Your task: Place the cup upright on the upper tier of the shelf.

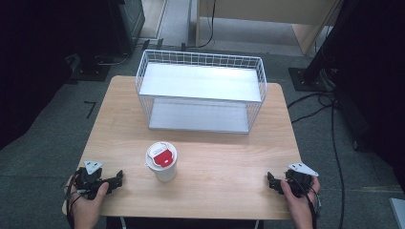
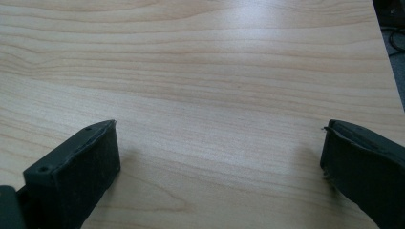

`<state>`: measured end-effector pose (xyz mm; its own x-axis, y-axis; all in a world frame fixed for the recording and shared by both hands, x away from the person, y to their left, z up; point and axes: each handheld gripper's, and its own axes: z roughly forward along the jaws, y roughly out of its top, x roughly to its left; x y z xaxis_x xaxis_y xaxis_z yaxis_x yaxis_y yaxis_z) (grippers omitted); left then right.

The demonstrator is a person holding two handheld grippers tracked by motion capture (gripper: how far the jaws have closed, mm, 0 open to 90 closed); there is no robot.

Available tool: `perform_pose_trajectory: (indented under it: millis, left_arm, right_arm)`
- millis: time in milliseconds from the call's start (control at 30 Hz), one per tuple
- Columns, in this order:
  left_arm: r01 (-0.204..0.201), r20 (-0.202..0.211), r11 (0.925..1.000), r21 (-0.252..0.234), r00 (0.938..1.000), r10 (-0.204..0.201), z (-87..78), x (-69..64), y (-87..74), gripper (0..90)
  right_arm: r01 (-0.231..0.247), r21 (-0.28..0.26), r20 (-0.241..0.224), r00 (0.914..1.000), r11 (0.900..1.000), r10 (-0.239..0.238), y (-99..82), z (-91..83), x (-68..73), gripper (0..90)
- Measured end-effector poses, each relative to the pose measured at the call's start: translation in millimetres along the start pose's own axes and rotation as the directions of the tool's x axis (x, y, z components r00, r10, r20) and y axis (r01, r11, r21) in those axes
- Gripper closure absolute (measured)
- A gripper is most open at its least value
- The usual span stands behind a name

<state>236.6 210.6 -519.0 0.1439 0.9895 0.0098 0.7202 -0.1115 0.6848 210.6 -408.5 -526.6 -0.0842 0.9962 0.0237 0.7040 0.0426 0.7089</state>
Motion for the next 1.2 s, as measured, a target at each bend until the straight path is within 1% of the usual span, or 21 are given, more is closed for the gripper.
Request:
perform_pose_trajectory:
  millis: [100, 200, 233, 267, 300, 400, 533, 600, 633, 667, 700, 733, 767, 833, 867, 900, 933, 967, 1067, 1200]
  left_arm:
    - [0.002, 0.0, 1.0, -0.002, 1.0, -0.002, 0.1, -0.1, 0.0, 0.0]
    - [0.002, 0.0, 1.0, -0.001, 1.0, -0.002, 0.1, -0.1, 0.0, 0.0]
    - [0.002, 0.0, 1.0, -0.001, 1.0, -0.002, 0.1, -0.1, 0.0, 0.0]
    - [0.002, 0.0, 1.0, -0.002, 1.0, -0.002, 0.1, -0.1, 0.0, 0.0]
    - [0.002, 0.0, 1.0, -0.002, 1.0, -0.002, 0.2, -0.1, 0.0, 0.0]
    - [0.002, 0.0, 1.0, -0.001, 1.0, -0.002, 0.1, -0.1, 0.0, 0.0]
    - [0.002, 0.0, 1.0, -0.002, 1.0, -0.002, 0.2, -0.1, 0.0, 0.0]
    - [0.001, 0.0, 1.0, -0.001, 1.0, -0.001, 0.0, 0.0, 0.0, 0.0]
    - [0.001, 0.0, 1.0, -0.001, 1.0, -0.001, 0.0, 0.0, 0.0, 0.0]
    - [0.0, 0.0, 1.0, 0.0, 1.0, 0.0, 0.0, 0.0, 0.0, 0.0]
    - [-0.001, 0.0, 1.0, 0.001, 1.0, 0.001, 0.0, 0.0, 0.0, 0.0]
    - [-0.001, 0.0, 1.0, 0.001, 1.0, 0.001, 0.0, 0.0, 0.0, 0.0]
    - [0.001, 0.0, 1.0, -0.001, 1.0, -0.001, 0.1, -0.1, 0.0, 0.0]
    - [0.001, 0.0, 1.0, 0.0, 1.0, -0.001, 0.0, -0.1, 0.0, 0.0]
    - [0.001, 0.0, 1.0, 0.0, 1.0, -0.001, 0.0, -0.1, 0.0, 0.0]
    - [0.002, 0.0, 1.0, -0.001, 1.0, -0.002, 0.1, -0.1, 0.0, 0.0]
    - [0.002, 0.0, 1.0, -0.001, 1.0, -0.002, 0.1, -0.1, 0.0, 0.0]
    - [0.0, 0.0, 1.0, 0.001, 1.0, 0.0, -0.1, 0.0, 0.0, 0.0]
    - [0.002, 0.0, 1.0, -0.001, 1.0, -0.002, 0.1, -0.1, 0.0, 0.0]
    - [0.001, 0.0, 1.0, -0.001, 1.0, -0.001, 0.1, -0.1, 0.0, 0.0]
  right_arm:
    - [-0.013, -0.002, 0.012, 0.9998, 0.9999, 0.013, -0.8, -0.9, -0.3, 0.0]
    - [-0.003, -0.019, 0.05, 0.9987, 0.9998, 0.003, -2.0, -2.9, 4.0, 0.0]
    - [-0.002, -0.021, 0.047, 0.9989, 0.9998, 0.003, -2.1, -3.9, 6.0, 0.0]
    - [-0.007, -0.026, 0.041, 0.9991, 0.9996, 0.008, -1.8, -4.3, 7.5, 0.0]
    - [-0.017, -0.029, 0.026, 0.9995, 0.9994, 0.018, -1.0, -5.7, 10.1, 0.0]
    - [-0.008, -0.038, 0.008, 0.9999, 0.9993, 0.008, 1.6, -8.3, 17.4, 0.0]
    - [0.0, -0.041, -0.019, 0.9998, 0.9992, -0.001, 7.4, -11.1, 30.5, 0.0]
    - [0.015, -0.046, -0.033, 0.9993, 0.9988, -0.016, 11.9, -12.3, 38.8, 0.0]
    - [0.03, -0.048, -0.044, 0.9985, 0.9984, -0.032, 15.2, -13.1, 44.0, 0.0]
    - [0.03, -0.048, -0.044, 0.9985, 0.9984, -0.032, 15.2, -13.1, 44.0, 0.0]
    - [0.044, -0.05, -0.06, 0.9971, 0.9978, -0.047, 20.7, -14.4, 53.0, 0.0]
    - [0.044, -0.05, -0.06, 0.9971, 0.9978, -0.047, 20.7, -14.4, 53.0, 0.0]
    - [0.059, -0.055, -0.083, 0.9945, 0.9967, -0.063, 25.8, -15.1, 63.0, 0.0]
    - [0.079, -0.065, -0.105, 0.9907, 0.9947, -0.086, 29.7, -15.5, 73.1, 0.0]
    - [0.079, -0.065, -0.105, 0.9907, 0.9947, -0.086, 29.7, -15.5, 73.1, 0.0]
    - [0.093, -0.071, -0.125, 0.9869, 0.9931, -0.102, 32.8, -15.7, 83.4, 0.0]
    - [0.093, -0.071, -0.125, 0.9869, 0.9931, -0.102, 32.8, -15.7, 83.4, 0.0]
    - [0.107, -0.081, -0.143, 0.9827, 0.991, -0.118, 35.4, -16.9, 92.2, 0.0]
    - [0.119, -0.094, -0.157, 0.9786, 0.9884, -0.133, 38.8, -19.1, 101.9, 0.0]
    - [0.125, -0.108, -0.191, 0.971, 0.9863, -0.144, 42.1, -20.7, 113.2, 0.0]
